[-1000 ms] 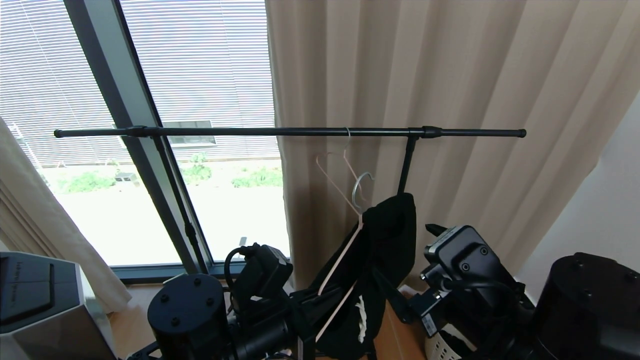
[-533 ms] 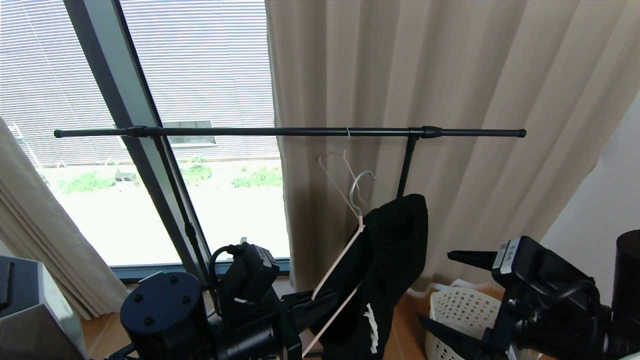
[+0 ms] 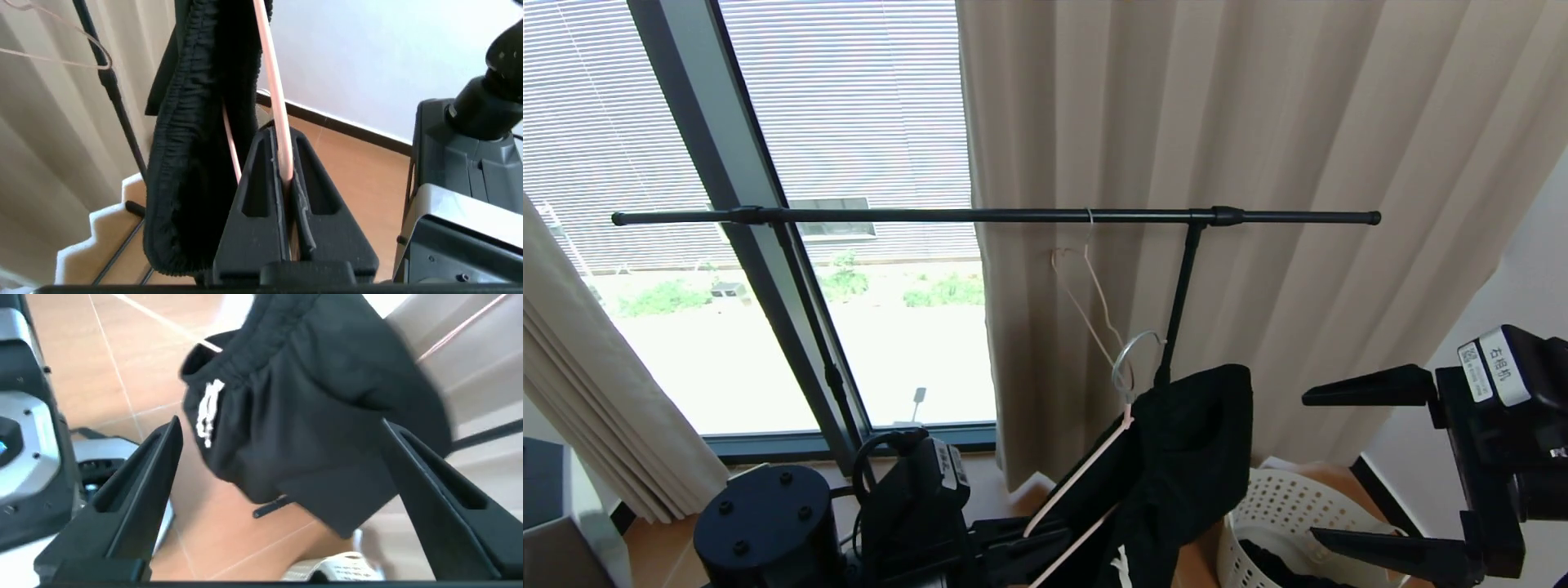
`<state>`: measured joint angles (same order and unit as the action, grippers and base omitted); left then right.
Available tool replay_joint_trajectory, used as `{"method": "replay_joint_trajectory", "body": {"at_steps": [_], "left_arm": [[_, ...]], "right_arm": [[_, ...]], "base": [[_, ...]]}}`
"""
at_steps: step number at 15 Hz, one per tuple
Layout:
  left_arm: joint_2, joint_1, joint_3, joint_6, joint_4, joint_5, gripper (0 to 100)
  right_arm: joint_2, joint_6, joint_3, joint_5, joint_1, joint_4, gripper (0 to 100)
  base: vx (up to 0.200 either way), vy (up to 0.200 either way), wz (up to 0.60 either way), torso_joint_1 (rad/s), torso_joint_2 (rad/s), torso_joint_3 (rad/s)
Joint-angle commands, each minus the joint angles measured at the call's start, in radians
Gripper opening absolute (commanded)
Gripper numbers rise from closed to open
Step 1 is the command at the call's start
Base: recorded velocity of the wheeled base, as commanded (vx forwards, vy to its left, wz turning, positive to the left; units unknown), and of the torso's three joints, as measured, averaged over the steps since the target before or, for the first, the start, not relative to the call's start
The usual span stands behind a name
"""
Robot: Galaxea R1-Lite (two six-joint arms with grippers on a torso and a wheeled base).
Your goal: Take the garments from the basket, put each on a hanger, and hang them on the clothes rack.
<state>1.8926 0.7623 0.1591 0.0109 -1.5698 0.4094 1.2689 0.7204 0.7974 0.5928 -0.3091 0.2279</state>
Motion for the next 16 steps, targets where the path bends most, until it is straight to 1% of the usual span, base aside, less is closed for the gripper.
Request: {"method": "replay_joint_trajectory", "body": {"at_steps": [1,3,4,5,6,8,11,13,16], "left_arm": [[-0.012,0.002,-0.023,0.009,-0.001,0.023,0],[-0.043,0.005,-0.052,0.011,-0.001,0.078,0],[-0.052,0.005,-0.063,0.012,-0.001,0.103,0],[-0.058,0.006,-0.069,0.012,-0.001,0.112,0],[-0.067,0.009,-0.072,0.012,-0.001,0.115,0],[-0.075,0.023,-0.075,0.012,-0.001,0.115,0],[-0.073,0.034,-0.075,0.012,-0.001,0.129,0],[-0.073,0.034,-0.073,0.012,-0.001,0.132,0],[-0.073,0.034,-0.070,0.012,-0.001,0.143,0]], "right_arm": [[0.129,0.111,0.155,0.070,0.031,0.149,100],[0.178,0.248,0.207,0.194,0.033,0.238,100],[0.205,0.281,0.226,0.219,0.033,0.258,100],[0.222,0.297,0.230,0.231,0.033,0.266,100],[0.262,0.329,0.233,0.260,0.033,0.266,100],[0.306,0.335,0.241,0.279,0.033,0.258,100],[0.363,0.340,0.241,0.279,0.036,0.223,100],[0.371,0.335,0.247,0.300,0.059,0.188,100],[0.392,0.333,0.255,0.311,0.071,0.188,100]], "base": [[0.000,0.000,0.00,0.000,0.00,0.000],[0.000,0.000,0.00,0.000,0.00,0.000],[0.000,0.000,0.00,0.000,0.00,0.000],[0.000,0.000,0.00,0.000,0.00,0.000],[0.000,0.000,0.00,0.000,0.00,0.000],[0.000,0.000,0.00,0.000,0.00,0.000],[0.000,0.000,0.00,0.000,0.00,0.000],[0.000,0.000,0.00,0.000,0.00,0.000],[0.000,0.000,0.00,0.000,0.00,0.000]]}}
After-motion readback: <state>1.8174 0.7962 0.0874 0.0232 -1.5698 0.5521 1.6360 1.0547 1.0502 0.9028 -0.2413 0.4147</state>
